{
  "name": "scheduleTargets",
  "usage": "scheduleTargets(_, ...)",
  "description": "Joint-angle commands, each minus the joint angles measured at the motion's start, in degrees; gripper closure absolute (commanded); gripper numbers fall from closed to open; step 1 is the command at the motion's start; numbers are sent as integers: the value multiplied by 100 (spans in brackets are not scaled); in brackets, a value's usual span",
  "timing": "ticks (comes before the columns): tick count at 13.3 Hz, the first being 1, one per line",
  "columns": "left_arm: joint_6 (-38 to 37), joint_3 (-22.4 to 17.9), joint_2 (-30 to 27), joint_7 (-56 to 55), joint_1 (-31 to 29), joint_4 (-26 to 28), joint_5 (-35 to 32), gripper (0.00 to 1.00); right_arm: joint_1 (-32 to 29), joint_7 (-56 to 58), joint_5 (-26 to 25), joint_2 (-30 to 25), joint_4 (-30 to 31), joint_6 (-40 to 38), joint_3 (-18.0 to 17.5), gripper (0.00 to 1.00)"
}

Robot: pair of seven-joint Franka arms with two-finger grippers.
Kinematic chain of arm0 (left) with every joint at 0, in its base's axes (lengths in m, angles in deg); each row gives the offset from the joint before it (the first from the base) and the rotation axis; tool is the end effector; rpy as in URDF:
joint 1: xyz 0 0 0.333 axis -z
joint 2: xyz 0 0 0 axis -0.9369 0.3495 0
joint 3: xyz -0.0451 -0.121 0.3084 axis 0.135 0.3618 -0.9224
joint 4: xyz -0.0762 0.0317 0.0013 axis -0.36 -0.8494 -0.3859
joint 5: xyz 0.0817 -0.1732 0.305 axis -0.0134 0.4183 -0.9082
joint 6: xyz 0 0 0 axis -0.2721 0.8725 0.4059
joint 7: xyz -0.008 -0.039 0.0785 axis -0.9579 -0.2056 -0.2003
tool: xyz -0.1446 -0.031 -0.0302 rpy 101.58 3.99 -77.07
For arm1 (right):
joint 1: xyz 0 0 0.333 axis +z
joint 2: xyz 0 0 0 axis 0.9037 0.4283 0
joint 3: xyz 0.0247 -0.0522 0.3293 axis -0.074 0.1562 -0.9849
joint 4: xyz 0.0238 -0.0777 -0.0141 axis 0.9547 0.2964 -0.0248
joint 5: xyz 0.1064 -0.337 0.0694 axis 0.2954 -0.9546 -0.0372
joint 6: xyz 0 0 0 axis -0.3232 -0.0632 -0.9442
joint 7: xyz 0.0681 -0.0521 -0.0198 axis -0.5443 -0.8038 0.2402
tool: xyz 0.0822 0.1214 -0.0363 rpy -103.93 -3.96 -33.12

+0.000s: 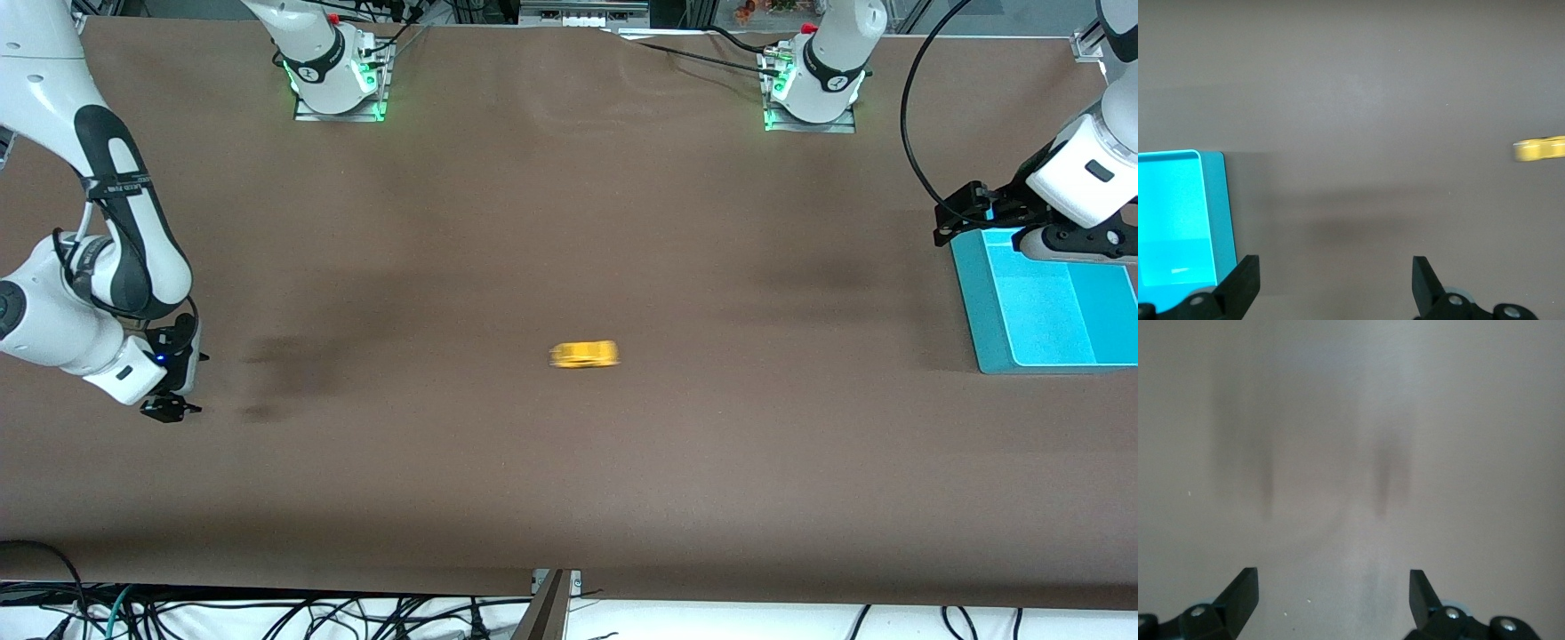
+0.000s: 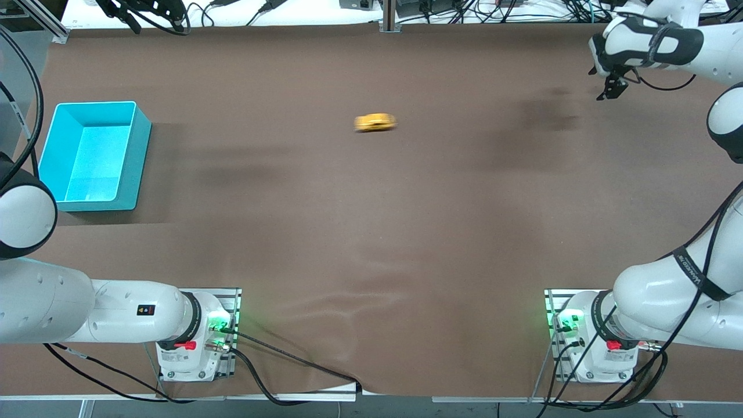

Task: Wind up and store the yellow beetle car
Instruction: 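Open the right gripper to release the car toward the cyan box, then retract the right gripper to rest while the left gripper lowers toward the car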

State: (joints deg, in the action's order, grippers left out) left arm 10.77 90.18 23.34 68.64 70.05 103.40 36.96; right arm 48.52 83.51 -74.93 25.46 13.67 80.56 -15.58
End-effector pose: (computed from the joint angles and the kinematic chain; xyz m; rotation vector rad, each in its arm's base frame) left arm 0.5288 -0.0279 0.5674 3.1396 -0.0558 -0.0097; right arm 0.6638 -0.1140 0.2437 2.1582 2.2570 0.0947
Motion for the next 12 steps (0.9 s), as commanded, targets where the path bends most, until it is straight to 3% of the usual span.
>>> scheduleTargets(1, -58, 4, -45, -18, -25, -4, 135, 0, -31, -1070, 16, -193, -399, -762, -170, 0)
scheduleTargets(5, -58, 4, -45, -18, -25, -4, 135, 0, 110, -3232, 16, -202, -919, -1844, -241, 0)
scheduleTargets(12, -242, 4, -18, -9, -25, -30, 196, 0, 425, -5817, -36, -290, -1613, -2969, -311, 0)
